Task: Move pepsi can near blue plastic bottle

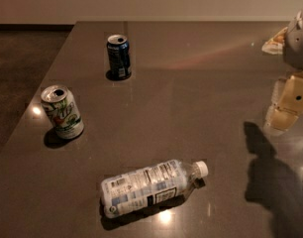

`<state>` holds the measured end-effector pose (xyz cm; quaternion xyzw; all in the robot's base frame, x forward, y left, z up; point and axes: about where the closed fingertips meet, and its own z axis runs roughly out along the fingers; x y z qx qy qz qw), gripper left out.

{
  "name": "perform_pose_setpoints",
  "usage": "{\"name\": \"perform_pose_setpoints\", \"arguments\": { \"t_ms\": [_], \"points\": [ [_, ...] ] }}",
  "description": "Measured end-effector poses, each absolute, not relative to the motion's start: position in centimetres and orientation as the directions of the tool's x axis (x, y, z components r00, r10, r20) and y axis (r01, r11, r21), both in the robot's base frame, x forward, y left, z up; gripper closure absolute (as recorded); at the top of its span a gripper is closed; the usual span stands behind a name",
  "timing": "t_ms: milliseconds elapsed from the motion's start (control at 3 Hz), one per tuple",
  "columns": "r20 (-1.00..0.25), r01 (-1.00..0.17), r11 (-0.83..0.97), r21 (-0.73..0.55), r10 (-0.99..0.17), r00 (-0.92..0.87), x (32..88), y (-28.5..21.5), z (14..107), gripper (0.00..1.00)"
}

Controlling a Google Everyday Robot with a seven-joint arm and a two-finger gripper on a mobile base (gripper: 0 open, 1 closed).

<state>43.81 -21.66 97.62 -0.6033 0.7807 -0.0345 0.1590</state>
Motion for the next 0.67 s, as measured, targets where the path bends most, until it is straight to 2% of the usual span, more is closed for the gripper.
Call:
{"name": "perform_pose_setpoints", "arguments": {
  "t_ms": [667],
  "points": [
    [-0.246, -0.938, 0.262, -0.226, -0.947, -0.205, 44.9, -20.5, 97.8, 0.0]
  ]
}}
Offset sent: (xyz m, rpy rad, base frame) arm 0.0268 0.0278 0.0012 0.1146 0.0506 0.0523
